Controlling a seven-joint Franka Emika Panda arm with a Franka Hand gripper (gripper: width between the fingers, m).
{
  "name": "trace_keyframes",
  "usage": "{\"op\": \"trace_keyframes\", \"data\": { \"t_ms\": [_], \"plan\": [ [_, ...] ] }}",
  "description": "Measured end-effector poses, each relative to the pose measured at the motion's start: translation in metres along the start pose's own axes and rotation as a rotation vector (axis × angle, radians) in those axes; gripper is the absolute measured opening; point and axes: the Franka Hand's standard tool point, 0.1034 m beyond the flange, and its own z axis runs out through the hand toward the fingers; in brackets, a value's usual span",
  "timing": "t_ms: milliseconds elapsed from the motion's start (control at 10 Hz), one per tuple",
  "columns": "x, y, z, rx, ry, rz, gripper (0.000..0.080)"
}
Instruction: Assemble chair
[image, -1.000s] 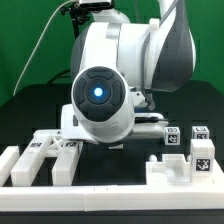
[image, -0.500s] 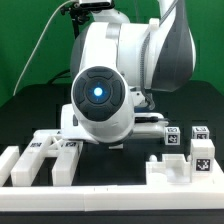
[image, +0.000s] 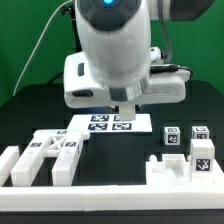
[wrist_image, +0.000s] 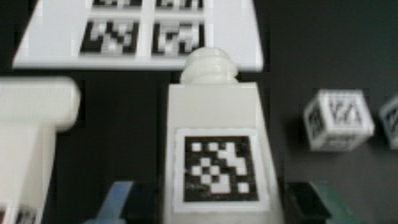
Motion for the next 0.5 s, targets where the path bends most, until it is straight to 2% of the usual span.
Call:
{"op": "trace_keyframes", "data": {
  "t_ms": [200,300,400,500],
  "plan": [
    [-0.002,0.000,-0.001,0.001,0.143,-0.001,0.0285],
    [0.000,-0.002,-0.007,0.004,0.216,0.001,0.0285],
    [0.001,-0.016,-0.032,0.017,0.278,-0.017,0.0285],
    [0.012,-0.025,-0.065,0.012,0.396,-0.056,0.0285]
  ]
}}
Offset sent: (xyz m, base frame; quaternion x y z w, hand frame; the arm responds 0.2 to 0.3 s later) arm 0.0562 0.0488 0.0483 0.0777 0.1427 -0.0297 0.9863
